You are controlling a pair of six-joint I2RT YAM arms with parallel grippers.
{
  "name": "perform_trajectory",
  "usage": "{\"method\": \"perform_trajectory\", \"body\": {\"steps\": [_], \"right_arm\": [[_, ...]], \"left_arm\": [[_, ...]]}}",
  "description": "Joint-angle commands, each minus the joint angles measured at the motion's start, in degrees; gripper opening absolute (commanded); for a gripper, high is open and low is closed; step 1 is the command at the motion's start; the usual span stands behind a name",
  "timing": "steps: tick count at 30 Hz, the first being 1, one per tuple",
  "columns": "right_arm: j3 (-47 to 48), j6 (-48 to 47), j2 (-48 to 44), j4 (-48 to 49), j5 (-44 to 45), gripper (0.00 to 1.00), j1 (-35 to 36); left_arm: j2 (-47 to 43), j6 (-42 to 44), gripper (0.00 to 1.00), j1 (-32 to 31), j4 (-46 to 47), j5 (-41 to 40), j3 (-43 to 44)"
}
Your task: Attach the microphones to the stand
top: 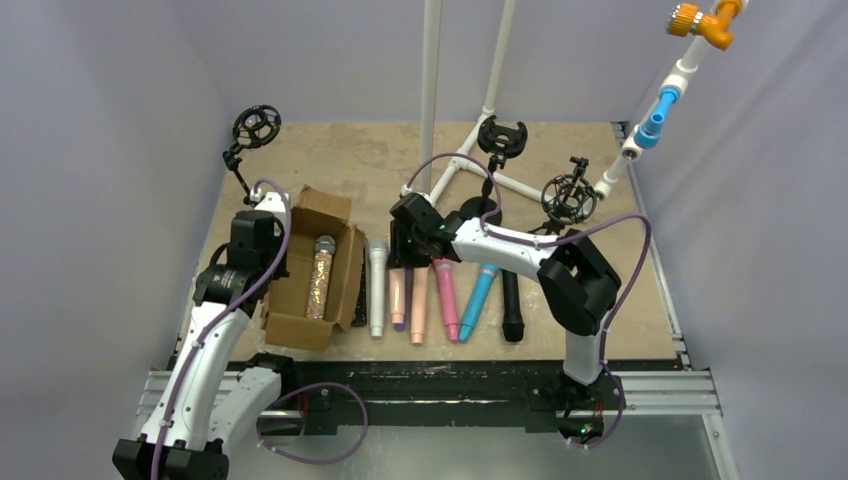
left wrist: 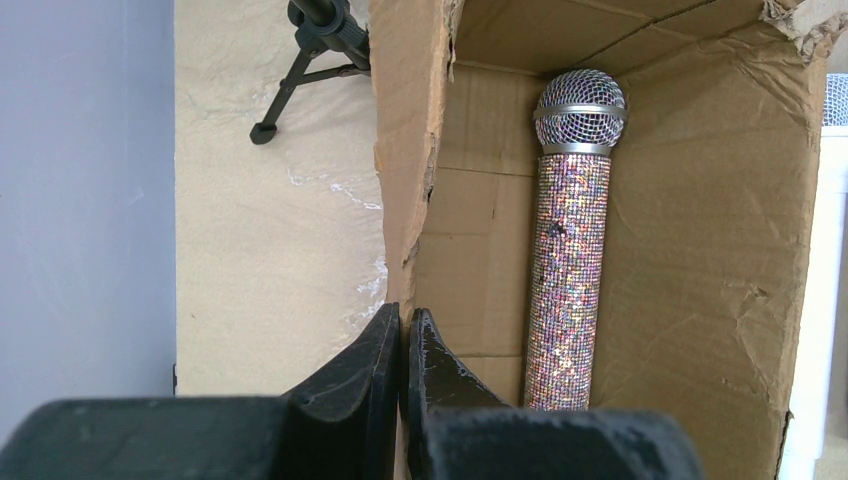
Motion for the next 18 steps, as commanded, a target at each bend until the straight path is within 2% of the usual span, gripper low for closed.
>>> {"method": "perform_trajectory", "body": {"steps": [1, 3, 11, 14, 18], "right_arm": [[3.1, -1.0, 1.7, -2.4, 4.0, 0.28, 0.2], [3.5, -1.1, 2.1, -2.4, 3.8, 0.37, 0.2], [4.2, 0.0, 2.0, -2.6, 2.5, 0.57, 0.8], [4.7, 0.2, 1.9, -2.9, 2.7, 0.60, 1.7], [6.1, 0.8, 0.4, -3.5, 3.6, 0.60, 2.2]], "left_arm": [[-0.9, 0.6, 0.00, -0.2, 2.0, 0.3, 0.4], [-0.9, 0.6, 0.00, -0.2, 2.1, 0.6, 0.4], [-0.9, 0.6, 0.00, -0.2, 2.2, 1.1, 0.3], [-0.9, 0.7, 0.00, -0.2, 2.1, 1.5, 0.2], [-1.1, 0.7, 0.00, -0.2, 2.0, 1.7, 0.2]]}}
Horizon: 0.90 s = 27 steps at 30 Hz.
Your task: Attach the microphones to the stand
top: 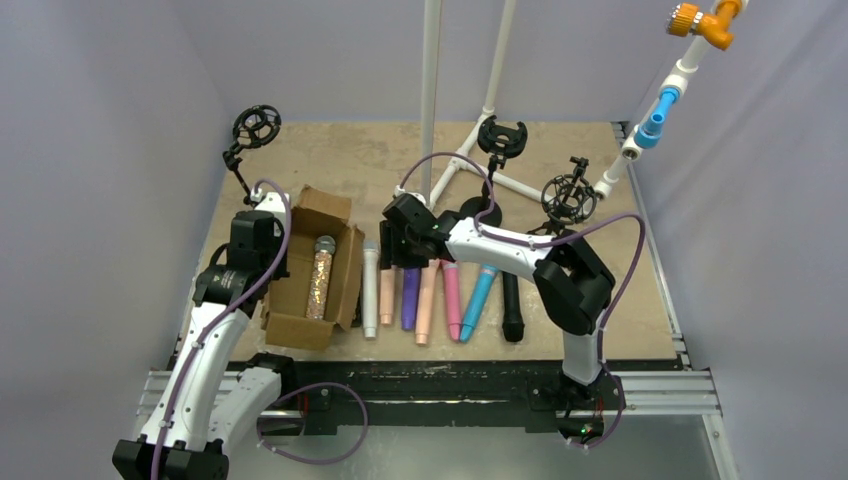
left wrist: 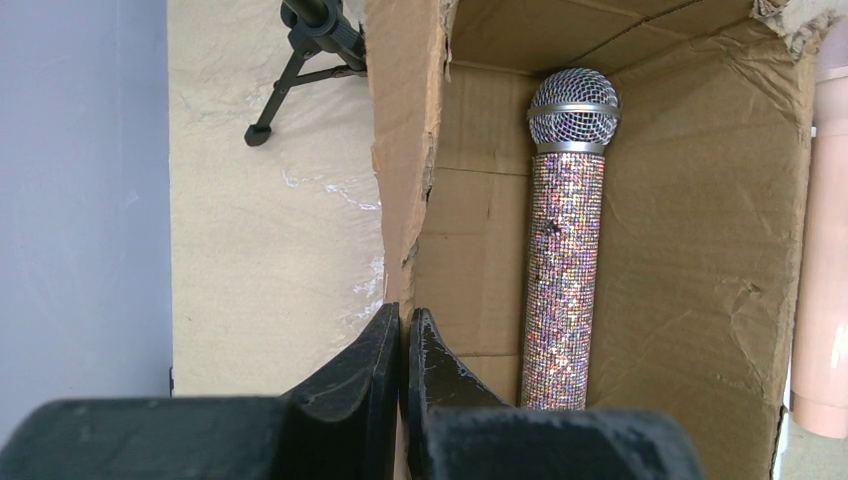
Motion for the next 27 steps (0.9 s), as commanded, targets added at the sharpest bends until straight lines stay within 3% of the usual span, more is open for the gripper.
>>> {"method": "perform_trajectory", "body": {"steps": [1, 8, 18, 27], "right_arm": [[3.8, 1.1, -3.2, -0.9, 2.2, 0.59, 1.1], [11.5, 2.6, -6.8, 0.2, 5.7, 0.51, 5.6], [35.5, 0.5, 12.8, -11.6, 3.1, 0.57, 11.3], [39.2, 0.8, 21.8, -12.5, 2.6, 0.60, 11.4]], "left_arm": [[-1.1, 0.5, 0.00, -0.2, 2.1, 0.9, 0.2], [-1.0, 0.5, 0.00, -0.2, 2.5, -0.1, 0.3], [-1.1, 0.4, 0.00, -0.2, 2.2, -0.4, 1.0], [-1.5, -0.9, 0.00, -0.3, 0.9, 1.7, 2.1]]}}
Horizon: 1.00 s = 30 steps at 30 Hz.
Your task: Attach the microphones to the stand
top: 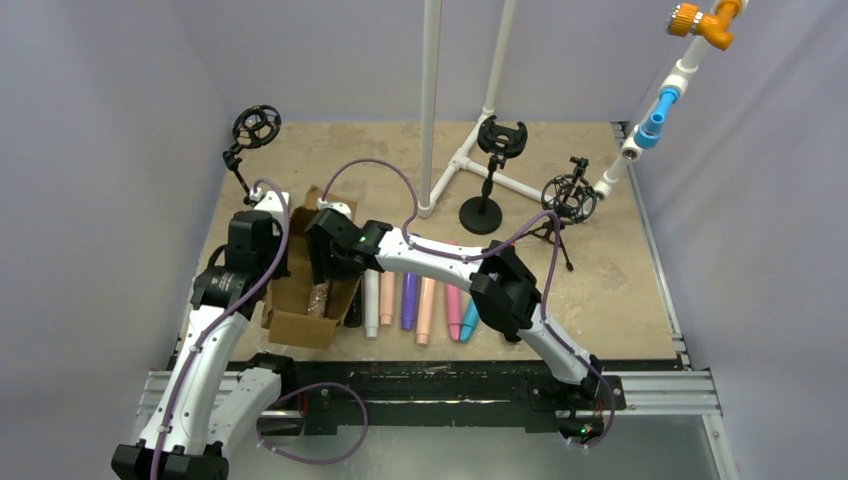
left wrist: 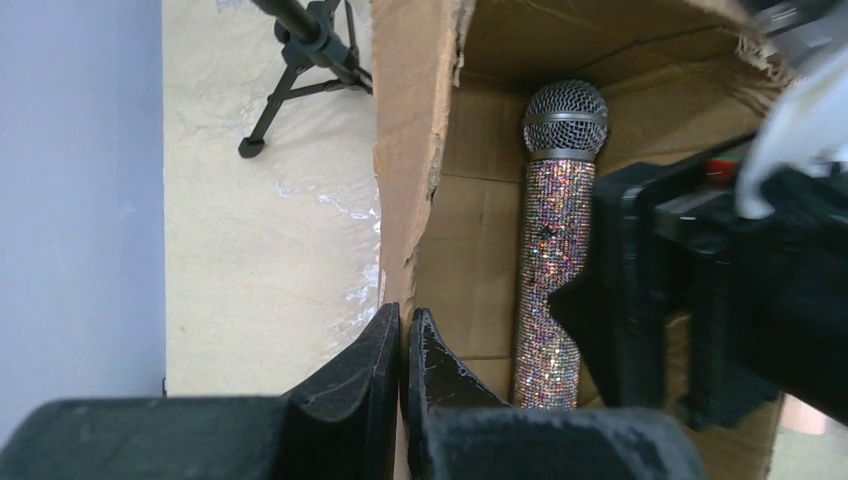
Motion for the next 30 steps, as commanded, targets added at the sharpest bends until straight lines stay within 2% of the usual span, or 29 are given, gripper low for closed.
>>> {"method": "perform_trajectory", "body": {"steps": [1, 6, 12, 20, 25, 30], "right_arm": [[4.4, -0.2, 1.0, -3.2, -0.2, 0.61, -0.3], [11.6, -0.3, 7.6, -6.4, 0.7, 0.62, -0.3], [14.2, -0.3, 11.5, -7.9, 1.1, 0.62, -0.4], [17.9, -2.2, 13.0, -12.0, 2.2, 0.62, -0.4], [15.5, -3.6, 10.2, -13.3, 3.3, 0.61, -0.4], [12.7, -3.4, 11.2, -12.8, 3.3, 0.60, -0.4]], "left_arm": [[-1.2, -1.1, 0.00, -0.3, 0.6, 2.0, 2.3], [-1.5, -2.1, 0.00, -0.4, -0.5, 6.5, 3.4], [-2.9, -2.5, 0.00, -0.4, 0.1, 9.9, 2.8], [-3.0, -1.6, 0.00, -0.7, 0.7, 8.1, 2.7], [-3.0, -0.5, 0.00, -1.1, 1.4, 5.3, 2.3], [-3.3, -0.7, 0.00, -1.5, 1.4, 5.6, 2.6]]}}
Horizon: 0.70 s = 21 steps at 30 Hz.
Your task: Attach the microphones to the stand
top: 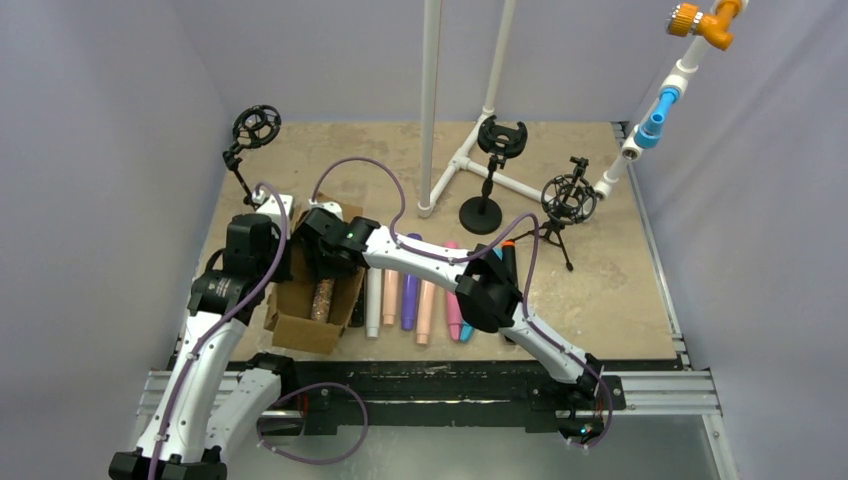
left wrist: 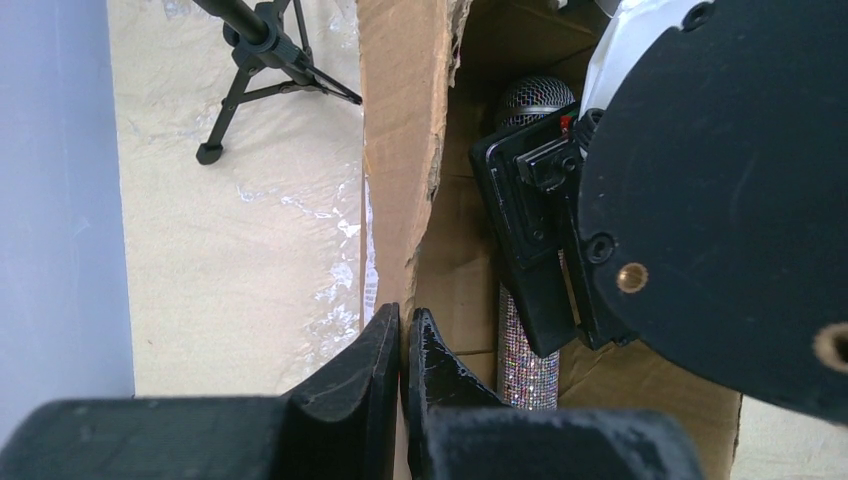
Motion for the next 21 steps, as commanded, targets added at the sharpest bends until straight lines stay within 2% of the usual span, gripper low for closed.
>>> {"method": "perform_trajectory", "body": {"steps": [1, 7, 14, 16, 19, 21], "right_arm": [[-2.4, 0.0, 1.0, -2.1, 1.7, 0.60, -0.3], [-0.3, 3.8, 3.7, 2.4, 0.4, 0.51, 0.2], [-2.1, 7.2, 2.7, 8.9, 3.9, 0.43, 0.5], [-2.9, 7.9, 2.6, 10.8, 5.7, 0.43, 0.7], [1.0, 8.8, 6.2, 9.3, 6.2, 0.54, 0.9], [2.9, 8.8, 7.6, 8.5, 6.2, 0.57, 1.0]], "left_arm": [[-1.0, -0.6, 0.00, -0.6, 2.8, 0.5, 2.1], [-0.7, -1.1, 0.00, -1.4, 2.7, 1.5, 1.8], [-0.6, -0.5, 0.00, -1.6, 2.7, 4.1, 0.8], [-0.7, -0.1, 0.00, -1.6, 2.9, 4.9, 0.7], [-0.7, -0.2, 0.00, -1.6, 2.3, 6.5, 1.2], [-1.0, 0.1, 0.00, -1.6, 2.1, 6.9, 1.5]]}}
